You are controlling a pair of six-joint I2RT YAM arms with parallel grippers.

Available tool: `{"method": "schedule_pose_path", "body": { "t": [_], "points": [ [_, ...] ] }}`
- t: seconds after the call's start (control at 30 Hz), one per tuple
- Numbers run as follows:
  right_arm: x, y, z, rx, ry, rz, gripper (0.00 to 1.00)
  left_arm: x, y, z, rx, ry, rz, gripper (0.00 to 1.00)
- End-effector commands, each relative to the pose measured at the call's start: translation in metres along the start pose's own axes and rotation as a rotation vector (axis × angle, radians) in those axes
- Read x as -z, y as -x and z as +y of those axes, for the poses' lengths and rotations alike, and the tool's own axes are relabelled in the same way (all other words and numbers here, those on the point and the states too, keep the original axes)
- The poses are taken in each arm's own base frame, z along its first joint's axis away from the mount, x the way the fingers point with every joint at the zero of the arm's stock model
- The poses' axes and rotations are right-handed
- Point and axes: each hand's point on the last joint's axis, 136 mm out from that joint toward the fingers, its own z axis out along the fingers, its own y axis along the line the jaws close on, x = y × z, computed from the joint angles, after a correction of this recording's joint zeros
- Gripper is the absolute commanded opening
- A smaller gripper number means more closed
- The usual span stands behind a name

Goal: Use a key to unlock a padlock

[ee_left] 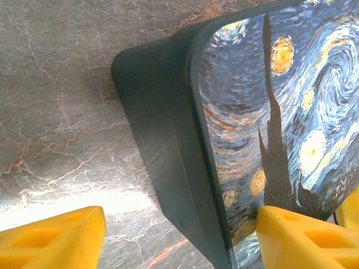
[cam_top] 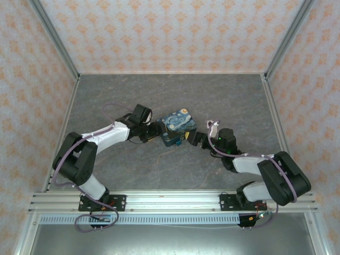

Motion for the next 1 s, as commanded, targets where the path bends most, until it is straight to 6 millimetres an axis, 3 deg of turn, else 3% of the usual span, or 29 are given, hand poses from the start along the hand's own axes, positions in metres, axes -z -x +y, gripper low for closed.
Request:
{"method": "schedule_pose_path", "body": {
  "t": [0.0,0.53,0.83,0.97],
  "points": [
    [-0.002,0.001,0.014,0.036,0.086,-0.015,0.91,-0.006,-0.025,0.033,0.035,0.129,0.058,0.71],
    [-0.048,-0.022,0.008,-0.004,0.116,0.036,0.76,-0.009,-0.026,0.033,0.038,0.133,0.056,0.71],
    [-0.058,-0.025,-0.002,-0.015,0.11,0.043,0.75,-0.007,-0.024,0.03,0.027,0.14,0.05,0.71],
    [-0.063,-0.027,0.003,-0.023,0.154,0.052,0.75,-0.007,-0.023,0.028,0.028,0.139,0.049,0.71]
  ]
}}
